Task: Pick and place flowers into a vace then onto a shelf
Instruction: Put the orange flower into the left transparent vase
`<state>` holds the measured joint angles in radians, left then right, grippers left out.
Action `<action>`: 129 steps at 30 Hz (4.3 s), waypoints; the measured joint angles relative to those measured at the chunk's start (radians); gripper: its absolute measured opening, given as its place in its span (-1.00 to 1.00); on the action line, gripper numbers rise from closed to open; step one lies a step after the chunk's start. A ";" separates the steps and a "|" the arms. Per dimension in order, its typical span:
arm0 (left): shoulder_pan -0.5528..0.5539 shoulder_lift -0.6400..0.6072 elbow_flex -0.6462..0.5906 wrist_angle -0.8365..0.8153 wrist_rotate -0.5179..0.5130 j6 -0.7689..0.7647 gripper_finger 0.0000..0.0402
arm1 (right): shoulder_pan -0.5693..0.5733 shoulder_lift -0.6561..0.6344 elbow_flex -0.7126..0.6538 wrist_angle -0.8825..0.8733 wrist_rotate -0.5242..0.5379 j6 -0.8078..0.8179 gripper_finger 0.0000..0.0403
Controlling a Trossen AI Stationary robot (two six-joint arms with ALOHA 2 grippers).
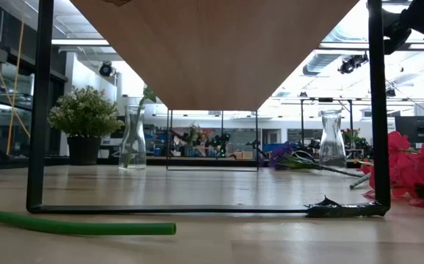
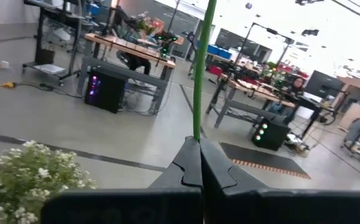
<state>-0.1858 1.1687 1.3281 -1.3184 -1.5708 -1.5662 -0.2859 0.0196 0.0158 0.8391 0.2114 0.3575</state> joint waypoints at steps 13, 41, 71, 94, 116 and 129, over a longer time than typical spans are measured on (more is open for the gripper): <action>-0.043 0.050 0.002 0.310 0.109 0.346 -0.90 | 0.000 0.000 0.000 0.001 0.022 -0.001 0.35; 0.110 0.057 0.000 1.165 0.625 1.324 -0.90 | 0.000 0.000 0.000 0.000 -0.027 0.005 0.35; 0.407 -0.325 -0.420 1.371 0.844 1.357 -0.90 | 0.000 0.000 0.000 -0.011 -0.001 -0.007 0.34; 0.495 -0.412 -0.832 1.702 0.938 1.238 -0.90 | 0.000 0.000 0.000 -0.006 0.030 -0.001 0.35; 0.506 -0.412 -1.031 1.840 0.961 1.116 -0.90 | 0.000 0.000 0.000 -0.002 0.031 0.031 0.34; 0.506 -0.373 -1.031 1.781 0.981 1.091 -0.90 | 0.000 0.000 0.000 -0.002 0.030 0.028 0.35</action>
<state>0.3206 0.7961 0.2974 0.4629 -0.5901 -0.4755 -0.2863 0.0196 0.0158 0.8368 0.2409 0.3851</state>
